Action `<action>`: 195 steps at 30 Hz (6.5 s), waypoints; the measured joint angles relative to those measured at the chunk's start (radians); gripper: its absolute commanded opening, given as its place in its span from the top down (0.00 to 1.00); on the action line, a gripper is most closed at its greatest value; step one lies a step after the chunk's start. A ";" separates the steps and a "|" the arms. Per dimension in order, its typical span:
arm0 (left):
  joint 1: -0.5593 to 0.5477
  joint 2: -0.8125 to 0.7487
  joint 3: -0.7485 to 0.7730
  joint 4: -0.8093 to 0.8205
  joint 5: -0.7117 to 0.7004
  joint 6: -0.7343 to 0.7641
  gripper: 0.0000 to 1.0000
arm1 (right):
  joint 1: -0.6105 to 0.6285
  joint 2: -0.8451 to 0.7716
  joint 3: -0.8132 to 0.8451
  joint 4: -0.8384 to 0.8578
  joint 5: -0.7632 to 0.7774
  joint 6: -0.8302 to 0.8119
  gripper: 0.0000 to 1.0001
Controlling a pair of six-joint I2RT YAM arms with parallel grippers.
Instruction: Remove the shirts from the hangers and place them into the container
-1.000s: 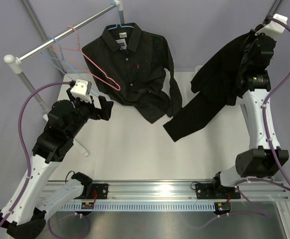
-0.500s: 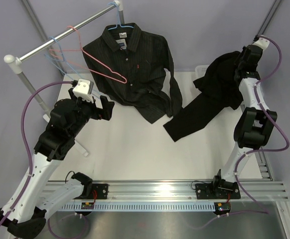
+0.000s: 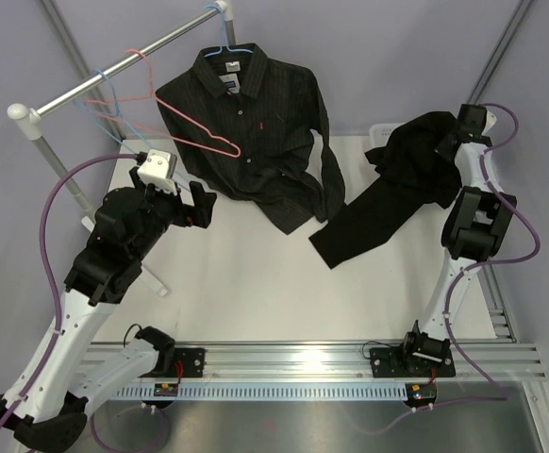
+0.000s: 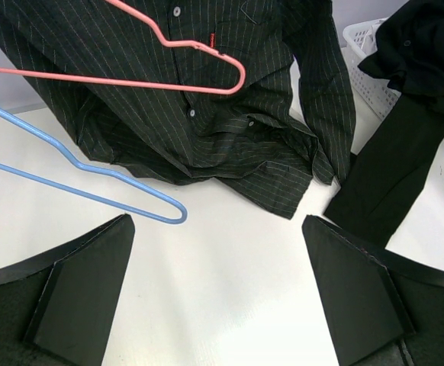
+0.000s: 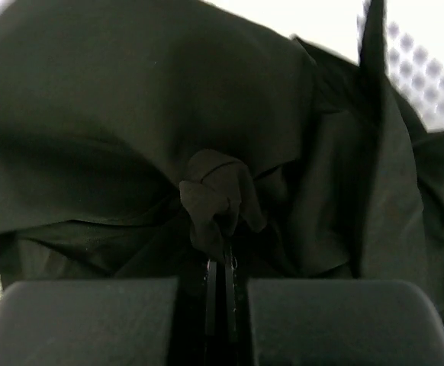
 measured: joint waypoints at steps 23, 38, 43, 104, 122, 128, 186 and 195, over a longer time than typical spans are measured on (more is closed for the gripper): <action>0.000 -0.029 -0.003 0.000 -0.001 0.000 0.01 | -0.047 -0.318 -0.142 -0.026 -0.091 0.058 0.09; 0.000 -0.073 -0.014 0.004 -0.003 0.000 0.01 | 0.096 -0.876 -1.008 0.271 -0.210 0.215 0.03; 0.000 -0.073 -0.018 0.005 -0.006 0.000 0.01 | 0.120 -0.885 -1.172 0.288 -0.232 0.273 0.02; 0.000 -0.099 -0.034 0.023 -0.052 0.016 0.01 | 0.481 -0.463 -0.864 -0.090 0.010 0.503 0.30; 0.000 -0.146 -0.050 0.044 -0.077 0.031 0.01 | 0.571 -0.393 -0.806 -0.159 0.035 0.687 0.34; 0.000 -0.146 -0.050 0.044 -0.082 0.037 0.01 | 0.576 -0.414 -0.844 -0.132 0.049 0.758 0.48; 0.000 -0.089 -0.066 0.050 -0.106 0.052 0.01 | 0.053 0.064 0.191 -0.070 0.157 0.171 1.00; 0.000 -0.085 -0.066 0.051 -0.105 0.052 0.01 | 0.034 0.173 0.234 -0.245 0.121 0.190 0.98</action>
